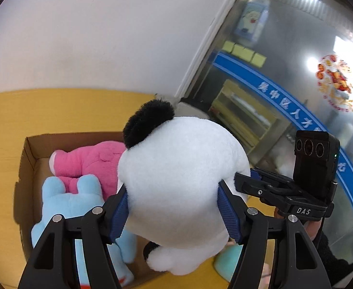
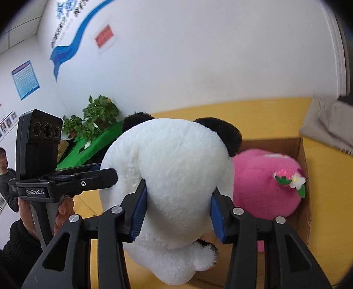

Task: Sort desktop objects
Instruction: 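Lift the panda with both grippers and carry it over the box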

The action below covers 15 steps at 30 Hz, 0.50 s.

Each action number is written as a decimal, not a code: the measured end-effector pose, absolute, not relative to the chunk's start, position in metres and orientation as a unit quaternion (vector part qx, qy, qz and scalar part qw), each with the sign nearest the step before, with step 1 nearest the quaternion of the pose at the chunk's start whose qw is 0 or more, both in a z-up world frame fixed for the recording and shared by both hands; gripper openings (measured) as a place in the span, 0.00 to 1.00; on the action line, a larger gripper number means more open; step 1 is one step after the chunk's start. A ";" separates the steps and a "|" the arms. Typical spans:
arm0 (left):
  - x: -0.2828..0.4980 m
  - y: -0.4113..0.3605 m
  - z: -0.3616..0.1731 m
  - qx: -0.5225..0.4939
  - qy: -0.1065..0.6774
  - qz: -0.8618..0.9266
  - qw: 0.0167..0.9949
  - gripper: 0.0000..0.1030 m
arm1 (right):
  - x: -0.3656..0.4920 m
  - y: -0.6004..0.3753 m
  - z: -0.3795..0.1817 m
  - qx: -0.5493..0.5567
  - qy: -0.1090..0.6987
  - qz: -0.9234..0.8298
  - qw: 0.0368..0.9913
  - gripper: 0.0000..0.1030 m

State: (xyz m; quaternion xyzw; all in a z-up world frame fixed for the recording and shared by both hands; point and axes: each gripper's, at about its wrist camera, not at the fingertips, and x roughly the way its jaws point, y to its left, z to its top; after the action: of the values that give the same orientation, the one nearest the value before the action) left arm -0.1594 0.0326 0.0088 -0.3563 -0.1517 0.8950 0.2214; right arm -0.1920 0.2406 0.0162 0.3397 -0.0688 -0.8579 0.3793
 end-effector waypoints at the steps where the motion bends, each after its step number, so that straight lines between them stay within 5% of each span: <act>1: -0.172 0.033 -0.005 -0.373 -0.154 0.889 0.216 0.69 | -0.204 0.239 0.000 0.358 -0.069 -0.853 0.374 0.44; 7: -0.209 0.037 -0.082 -0.459 -0.149 0.849 0.217 0.65 | -0.230 0.237 -0.073 0.452 -0.081 -0.817 0.348 0.44; 15: -0.204 0.030 -0.087 -0.473 -0.138 0.841 0.223 0.67 | -0.229 0.233 -0.053 0.448 -0.043 -0.827 0.336 0.49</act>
State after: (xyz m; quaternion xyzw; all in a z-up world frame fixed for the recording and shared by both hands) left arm -0.2040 0.0300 -0.0867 -0.4732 -0.1385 0.8409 0.2230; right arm -0.2287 0.2328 -0.0527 0.4481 -0.0430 -0.8272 0.3364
